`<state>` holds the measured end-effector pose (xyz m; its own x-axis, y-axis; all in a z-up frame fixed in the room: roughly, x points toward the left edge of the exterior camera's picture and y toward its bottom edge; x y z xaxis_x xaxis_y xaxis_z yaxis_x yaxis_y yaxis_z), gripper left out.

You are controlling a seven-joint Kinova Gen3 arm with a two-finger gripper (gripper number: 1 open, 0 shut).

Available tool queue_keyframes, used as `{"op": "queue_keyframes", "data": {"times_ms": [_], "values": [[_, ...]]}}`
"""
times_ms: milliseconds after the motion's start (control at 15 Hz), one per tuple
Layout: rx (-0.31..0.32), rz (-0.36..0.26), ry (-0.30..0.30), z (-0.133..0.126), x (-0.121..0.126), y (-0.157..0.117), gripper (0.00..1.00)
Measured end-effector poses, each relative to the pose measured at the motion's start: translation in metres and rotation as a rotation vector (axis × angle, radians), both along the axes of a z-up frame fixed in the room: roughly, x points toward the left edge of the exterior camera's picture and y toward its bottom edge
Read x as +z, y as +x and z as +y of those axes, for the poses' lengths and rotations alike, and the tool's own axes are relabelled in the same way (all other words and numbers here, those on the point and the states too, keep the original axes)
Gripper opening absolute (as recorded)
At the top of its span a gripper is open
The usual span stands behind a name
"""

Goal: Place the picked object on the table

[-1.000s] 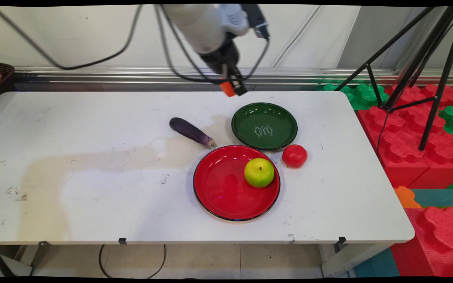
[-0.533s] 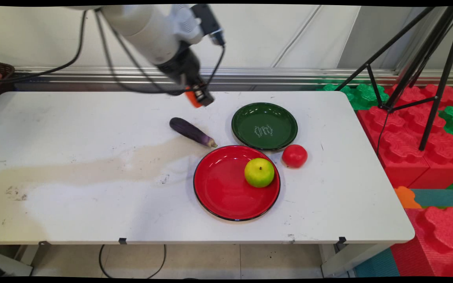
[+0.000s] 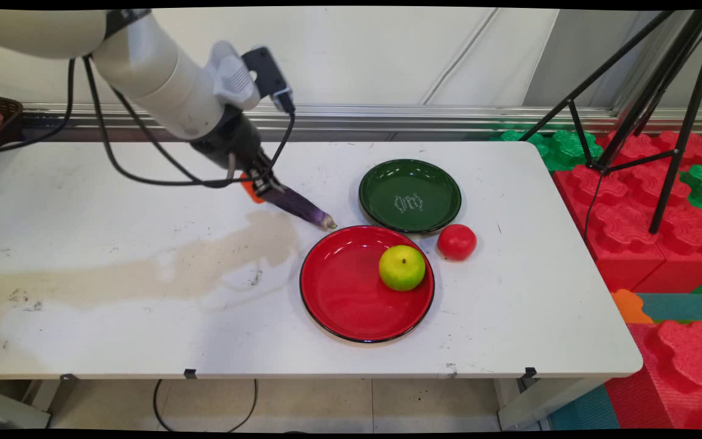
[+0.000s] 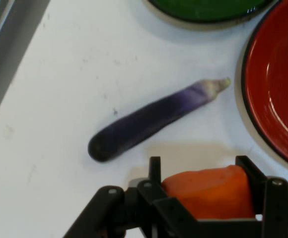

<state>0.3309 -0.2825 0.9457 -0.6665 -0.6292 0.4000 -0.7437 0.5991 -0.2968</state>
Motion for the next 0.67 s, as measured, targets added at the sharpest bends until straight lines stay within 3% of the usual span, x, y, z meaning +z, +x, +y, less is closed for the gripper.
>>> {"op": "queue_keyframes", "data": {"times_ms": [667], "values": [[0.021,-0.032,0.115,0.006,-0.065,0.002,0.00]]}}
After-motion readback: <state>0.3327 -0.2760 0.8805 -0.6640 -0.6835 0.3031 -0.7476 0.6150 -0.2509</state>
